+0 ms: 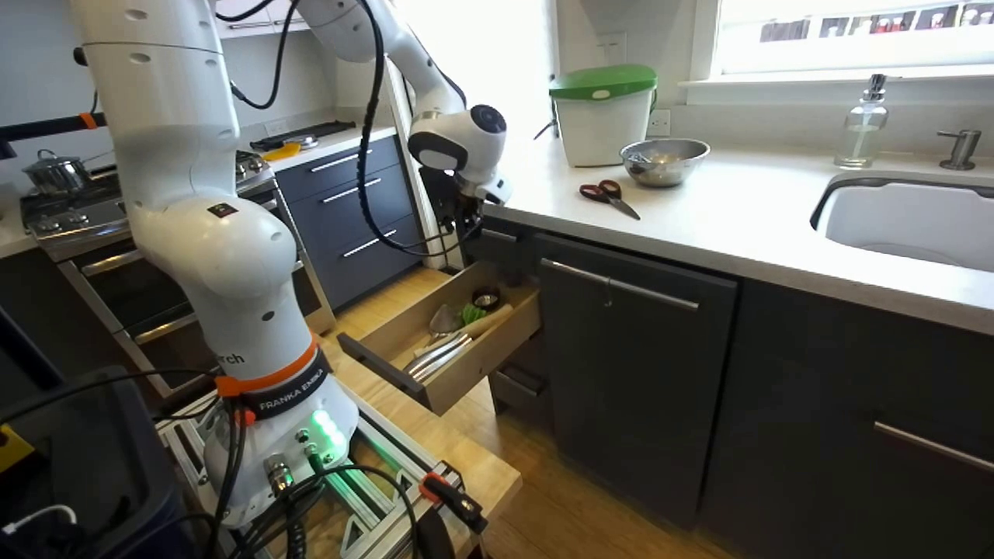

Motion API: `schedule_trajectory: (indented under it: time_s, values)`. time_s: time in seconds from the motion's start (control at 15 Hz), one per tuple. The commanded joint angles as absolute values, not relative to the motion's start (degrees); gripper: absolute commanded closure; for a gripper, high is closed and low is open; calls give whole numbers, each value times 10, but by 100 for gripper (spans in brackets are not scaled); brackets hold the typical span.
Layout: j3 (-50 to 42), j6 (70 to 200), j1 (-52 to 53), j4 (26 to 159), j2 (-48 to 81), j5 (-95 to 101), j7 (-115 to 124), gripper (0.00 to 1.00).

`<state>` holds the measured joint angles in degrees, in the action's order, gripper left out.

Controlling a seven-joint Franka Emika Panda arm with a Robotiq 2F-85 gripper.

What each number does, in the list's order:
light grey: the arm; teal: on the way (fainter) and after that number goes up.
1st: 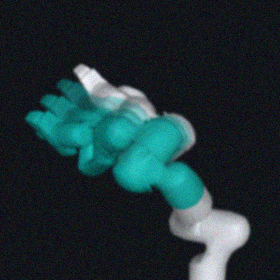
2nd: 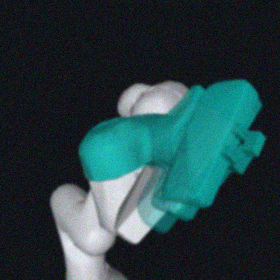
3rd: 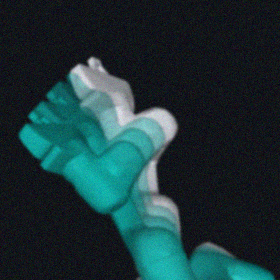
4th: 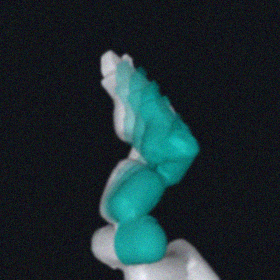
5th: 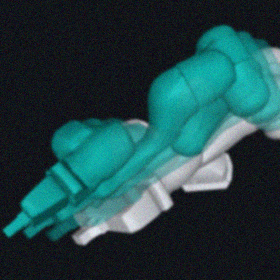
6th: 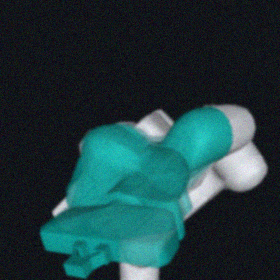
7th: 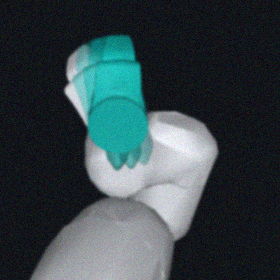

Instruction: Pick up the green object and put it in the open drawer

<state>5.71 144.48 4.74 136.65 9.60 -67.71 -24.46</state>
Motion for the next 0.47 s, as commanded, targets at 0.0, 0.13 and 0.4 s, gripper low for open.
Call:
schedule_trajectory:
  time_s: [0.0,0.13,0.4]
  values:
    - [74,1422,64,1410,-38,-641,-252,0]
    - [79,1424,71,1412,-104,-657,-269,1]
    - [76,1433,78,1388,-115,-652,-256,0]
